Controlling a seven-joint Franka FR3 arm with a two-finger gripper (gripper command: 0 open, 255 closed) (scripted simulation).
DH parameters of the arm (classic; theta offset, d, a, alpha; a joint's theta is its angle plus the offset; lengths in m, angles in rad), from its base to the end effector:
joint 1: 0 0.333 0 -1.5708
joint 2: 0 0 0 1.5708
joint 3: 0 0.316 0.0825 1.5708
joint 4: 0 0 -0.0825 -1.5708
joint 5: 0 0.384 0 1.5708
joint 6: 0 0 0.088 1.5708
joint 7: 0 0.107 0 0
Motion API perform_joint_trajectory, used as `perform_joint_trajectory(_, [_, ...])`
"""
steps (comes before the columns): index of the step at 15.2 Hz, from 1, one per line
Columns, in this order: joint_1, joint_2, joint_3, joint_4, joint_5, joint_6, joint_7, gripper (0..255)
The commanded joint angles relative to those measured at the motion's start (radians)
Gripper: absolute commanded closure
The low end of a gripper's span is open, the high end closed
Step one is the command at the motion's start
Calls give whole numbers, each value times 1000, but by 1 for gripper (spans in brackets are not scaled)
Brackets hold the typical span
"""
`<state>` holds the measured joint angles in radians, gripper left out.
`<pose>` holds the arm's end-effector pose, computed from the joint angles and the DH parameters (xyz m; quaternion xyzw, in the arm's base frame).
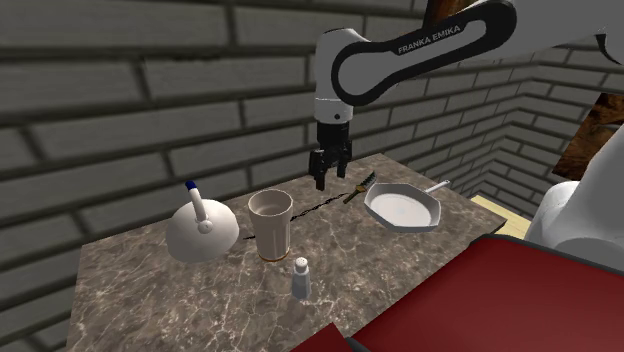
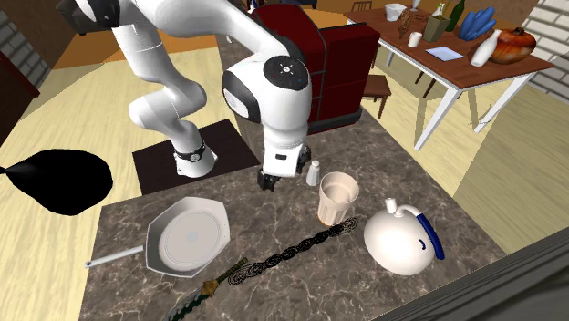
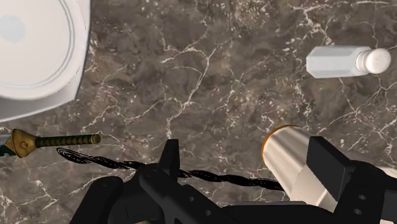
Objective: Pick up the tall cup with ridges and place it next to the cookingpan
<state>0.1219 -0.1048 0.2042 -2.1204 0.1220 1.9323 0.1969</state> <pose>0.4802 0.1733 0.4503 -0.9973 -0.0395 0.0527 0.0330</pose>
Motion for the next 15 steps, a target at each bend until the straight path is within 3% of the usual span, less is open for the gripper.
perform_joint_trajectory(1, [12, 70, 18, 58, -7, 27, 33, 0])
perform_joint_trajectory(8, [58, 297, 51, 283, -56, 73, 128, 0])
perform_joint_trajectory(15, [65, 328, 51, 227, -62, 160, 132, 0])
